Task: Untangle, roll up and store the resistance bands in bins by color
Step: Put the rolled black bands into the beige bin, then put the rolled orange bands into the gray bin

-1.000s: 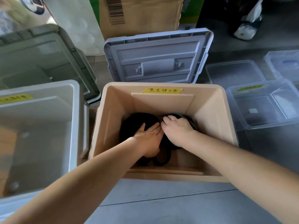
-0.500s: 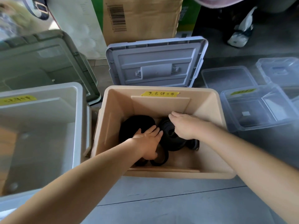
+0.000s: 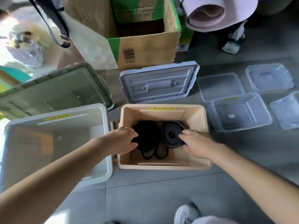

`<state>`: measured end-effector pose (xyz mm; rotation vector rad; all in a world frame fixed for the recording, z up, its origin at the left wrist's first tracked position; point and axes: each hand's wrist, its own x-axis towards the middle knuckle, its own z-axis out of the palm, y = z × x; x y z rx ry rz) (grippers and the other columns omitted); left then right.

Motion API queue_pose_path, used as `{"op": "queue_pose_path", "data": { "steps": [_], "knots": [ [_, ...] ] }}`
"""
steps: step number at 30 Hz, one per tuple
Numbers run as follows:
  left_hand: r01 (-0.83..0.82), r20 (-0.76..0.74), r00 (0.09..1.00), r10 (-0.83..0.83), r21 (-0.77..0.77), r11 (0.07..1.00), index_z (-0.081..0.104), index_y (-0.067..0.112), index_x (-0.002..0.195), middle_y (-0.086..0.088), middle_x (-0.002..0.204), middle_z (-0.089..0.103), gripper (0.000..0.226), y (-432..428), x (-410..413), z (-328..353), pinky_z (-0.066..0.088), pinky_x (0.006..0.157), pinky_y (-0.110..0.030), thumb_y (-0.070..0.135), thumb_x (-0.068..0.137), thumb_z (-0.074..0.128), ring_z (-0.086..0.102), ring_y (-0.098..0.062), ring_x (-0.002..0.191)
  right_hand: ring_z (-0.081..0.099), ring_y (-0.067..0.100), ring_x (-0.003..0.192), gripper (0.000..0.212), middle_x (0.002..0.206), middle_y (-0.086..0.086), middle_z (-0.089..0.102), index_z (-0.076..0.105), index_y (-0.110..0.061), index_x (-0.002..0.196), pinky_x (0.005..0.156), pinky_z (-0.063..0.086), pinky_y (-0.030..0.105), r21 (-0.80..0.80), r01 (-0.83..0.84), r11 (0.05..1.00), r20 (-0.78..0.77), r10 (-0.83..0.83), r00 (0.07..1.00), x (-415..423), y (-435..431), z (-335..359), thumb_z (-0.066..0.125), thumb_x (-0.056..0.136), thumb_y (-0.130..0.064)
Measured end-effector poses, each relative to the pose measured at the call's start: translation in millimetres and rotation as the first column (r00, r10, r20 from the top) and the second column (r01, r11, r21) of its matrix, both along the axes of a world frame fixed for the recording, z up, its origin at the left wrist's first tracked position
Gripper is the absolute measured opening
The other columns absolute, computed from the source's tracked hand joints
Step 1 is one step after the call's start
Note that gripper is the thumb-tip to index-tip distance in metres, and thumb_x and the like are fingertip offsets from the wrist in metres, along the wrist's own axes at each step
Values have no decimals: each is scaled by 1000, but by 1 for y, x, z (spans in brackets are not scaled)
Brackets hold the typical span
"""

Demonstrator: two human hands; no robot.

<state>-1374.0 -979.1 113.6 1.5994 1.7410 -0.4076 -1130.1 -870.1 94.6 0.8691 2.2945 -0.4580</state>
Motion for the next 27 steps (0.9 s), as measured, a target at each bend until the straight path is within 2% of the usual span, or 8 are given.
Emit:
{"op": "queue_pose_path", "data": {
  "steps": [3,5,8,11,14,19,23,27],
  "knots": [
    [-98,4,995,98,-58,994,56,15,115,-6,113,59,30,-29,3,63,46,89,-36,33,94,44,54,-27,110,48,26,114,22,118,3,47,49,-18,110,81,38,34,-62,51,997,26,-49,998,2,-19,64,39,91,-22],
    [-147,7,989,149,-126,981,56,18,118,-4,119,60,32,-51,3,114,46,90,-34,36,94,45,55,-26,112,49,27,113,18,116,4,48,49,-17,104,80,40,35,-95,128,987,34,-125,992,5,-31,117,42,90,-26],
    [-172,-1,985,175,-195,966,47,19,134,-5,137,51,43,-79,7,202,41,99,-33,36,95,46,49,-25,124,50,26,116,30,126,2,49,49,-18,114,82,42,34,-93,302,949,3,-303,953,18,-53,211,48,90,-35],
    [-146,56,985,162,-218,965,43,15,138,-5,141,48,48,-93,23,298,37,105,-33,36,96,47,47,-23,128,48,26,121,45,132,4,48,46,-19,128,89,44,35,-116,460,881,-18,-464,885,52,-79,308,50,89,-42],
    [-147,120,977,178,-229,962,47,11,134,-8,135,54,48,-86,43,387,40,103,-37,37,94,49,52,-24,122,48,27,123,54,137,7,47,44,-19,135,92,44,37,-139,639,756,-39,-649,760,98,-105,397,54,88,-44],
    [-73,251,963,94,-92,993,54,8,127,-12,122,62,66,-46,113,482,46,96,-40,54,80,47,59,-26,112,53,29,117,53,129,13,55,51,-15,131,94,45,38,-149,871,469,-157,-880,448,180,-164,487,62,85,-38],
    [87,245,966,-86,6,996,56,7,124,-11,123,61,36,9,210,512,44,93,-31,27,94,52,58,-25,111,56,25,114,49,123,9,59,54,-14,129,87,45,31,-154,927,342,-246,-922,299,242,-204,516,60,86,-38],
    [80,278,955,-98,74,994,58,21,124,2,116,63,35,57,321,529,43,86,-23,29,90,56,60,-17,106,56,19,114,49,129,2,55,50,-20,132,85,43,27,-175,963,205,-245,-956,159,328,-202,533,59,87,-39]
  ]
}}
